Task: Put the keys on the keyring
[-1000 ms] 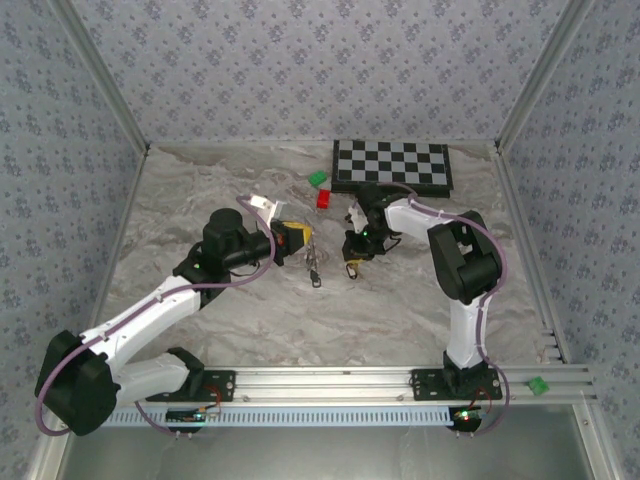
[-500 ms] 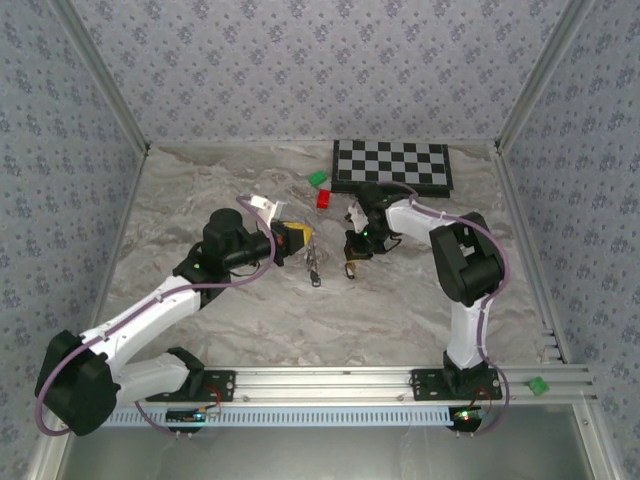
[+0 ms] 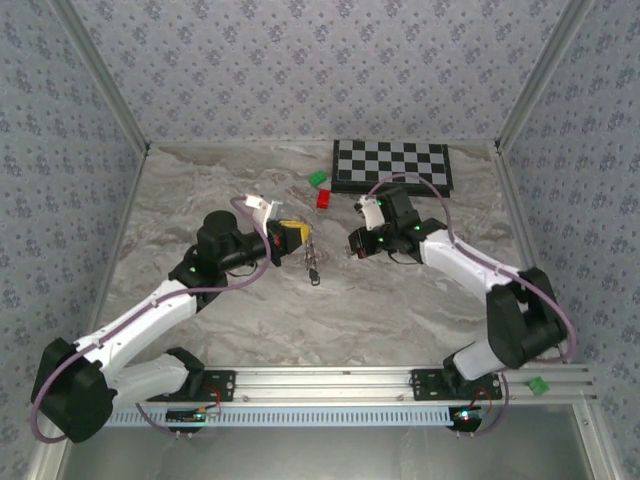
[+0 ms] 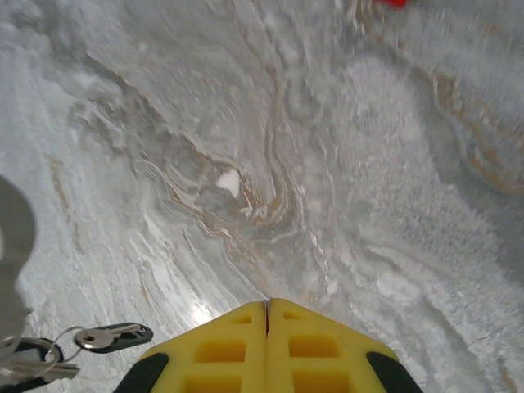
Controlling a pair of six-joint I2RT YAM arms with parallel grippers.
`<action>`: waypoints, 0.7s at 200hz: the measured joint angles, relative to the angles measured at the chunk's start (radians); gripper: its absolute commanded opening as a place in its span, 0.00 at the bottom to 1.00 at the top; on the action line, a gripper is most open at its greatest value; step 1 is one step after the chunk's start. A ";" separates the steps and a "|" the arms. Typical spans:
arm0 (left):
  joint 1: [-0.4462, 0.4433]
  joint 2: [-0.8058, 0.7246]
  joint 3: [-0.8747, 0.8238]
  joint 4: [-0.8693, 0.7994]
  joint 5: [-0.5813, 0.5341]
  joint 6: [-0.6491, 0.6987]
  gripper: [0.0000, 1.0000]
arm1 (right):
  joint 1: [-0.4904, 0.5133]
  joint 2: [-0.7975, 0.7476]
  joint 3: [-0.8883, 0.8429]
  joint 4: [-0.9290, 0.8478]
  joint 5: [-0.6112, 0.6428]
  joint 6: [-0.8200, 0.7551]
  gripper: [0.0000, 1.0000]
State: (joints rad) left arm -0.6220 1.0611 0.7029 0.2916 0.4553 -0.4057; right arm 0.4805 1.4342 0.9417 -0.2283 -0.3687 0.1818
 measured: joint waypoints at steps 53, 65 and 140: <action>-0.007 0.000 0.000 0.003 0.000 0.051 0.00 | 0.014 -0.281 -0.191 0.238 0.051 -0.026 0.00; -0.011 0.000 0.000 0.004 0.000 0.065 0.00 | 0.018 -0.338 -0.235 0.295 0.065 -0.040 0.00; -0.066 0.021 0.047 0.020 0.016 0.171 0.00 | 0.032 -0.597 -0.398 0.592 0.087 -0.117 0.00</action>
State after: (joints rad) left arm -0.6880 1.0824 0.7494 0.3115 0.4709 -0.2348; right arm 0.5129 0.8368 0.5438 0.3637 -0.2817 0.0647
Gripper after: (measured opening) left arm 0.045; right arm 0.039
